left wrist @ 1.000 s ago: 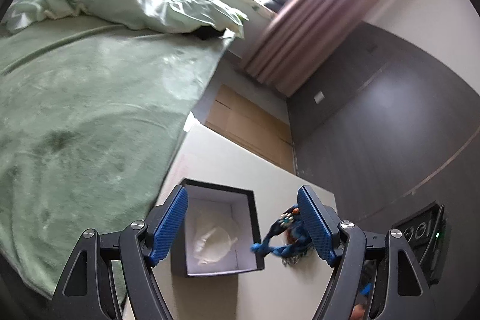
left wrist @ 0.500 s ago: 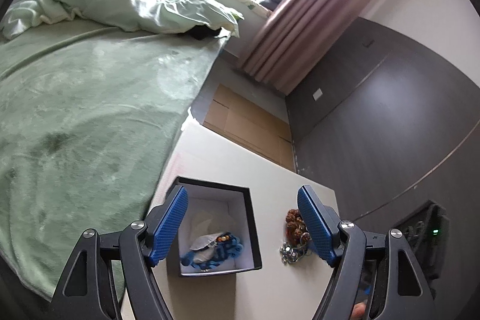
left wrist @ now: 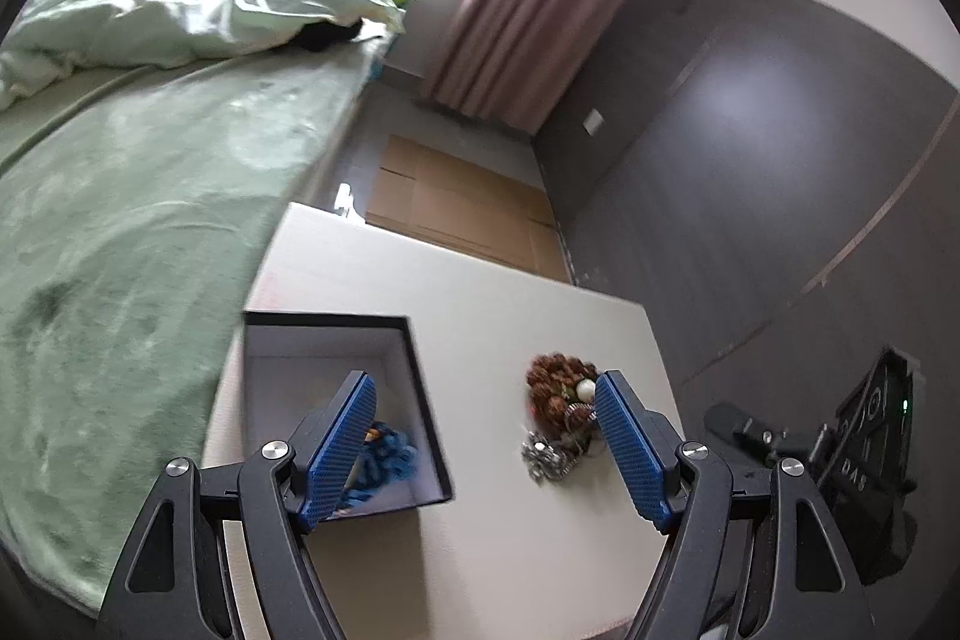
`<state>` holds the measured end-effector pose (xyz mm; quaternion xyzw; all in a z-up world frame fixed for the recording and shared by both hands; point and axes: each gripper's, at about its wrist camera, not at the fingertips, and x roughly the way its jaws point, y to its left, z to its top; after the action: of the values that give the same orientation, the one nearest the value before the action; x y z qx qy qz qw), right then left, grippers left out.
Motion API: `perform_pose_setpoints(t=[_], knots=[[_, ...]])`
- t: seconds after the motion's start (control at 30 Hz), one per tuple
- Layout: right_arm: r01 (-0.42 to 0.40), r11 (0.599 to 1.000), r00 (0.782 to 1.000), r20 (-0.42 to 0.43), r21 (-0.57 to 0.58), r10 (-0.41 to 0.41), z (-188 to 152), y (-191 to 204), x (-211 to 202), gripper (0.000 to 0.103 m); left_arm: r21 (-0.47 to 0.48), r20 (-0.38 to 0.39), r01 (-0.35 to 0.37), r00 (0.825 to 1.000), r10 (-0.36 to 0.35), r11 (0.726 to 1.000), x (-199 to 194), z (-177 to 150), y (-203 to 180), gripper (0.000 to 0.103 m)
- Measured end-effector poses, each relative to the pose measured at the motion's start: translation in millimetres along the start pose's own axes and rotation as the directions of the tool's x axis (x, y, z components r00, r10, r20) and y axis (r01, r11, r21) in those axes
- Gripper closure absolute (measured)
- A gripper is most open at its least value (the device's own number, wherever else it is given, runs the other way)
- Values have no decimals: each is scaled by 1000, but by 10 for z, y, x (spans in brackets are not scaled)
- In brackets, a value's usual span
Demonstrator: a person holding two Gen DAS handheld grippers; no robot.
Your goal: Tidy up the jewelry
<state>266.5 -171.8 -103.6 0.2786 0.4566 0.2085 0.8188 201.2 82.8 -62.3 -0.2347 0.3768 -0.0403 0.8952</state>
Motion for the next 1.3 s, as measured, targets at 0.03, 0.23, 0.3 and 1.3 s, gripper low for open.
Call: perform_pose_setpoints(t=[0.03, 0.23, 0.3, 1.3], knots=[[8, 1000, 1000, 5, 12, -8, 9, -39, -20, 19, 21, -14, 11, 1000, -11, 1000, 48, -7, -67, 27], [37, 994, 998, 39, 103, -41, 31, -293, -168, 19, 121, -89, 52, 995, -42, 991, 305, 13, -380, 27], [33, 990, 998, 47, 137, -40, 46, -392, -218, 19, 159, -114, 72, 992, -54, 985, 392, 40, -502, 27], [-156, 904, 986, 113, 398, 121, 87, -987, -405, 19, 372, -426, 8, 890, 163, 928, 1770, -401, -922, 72]])
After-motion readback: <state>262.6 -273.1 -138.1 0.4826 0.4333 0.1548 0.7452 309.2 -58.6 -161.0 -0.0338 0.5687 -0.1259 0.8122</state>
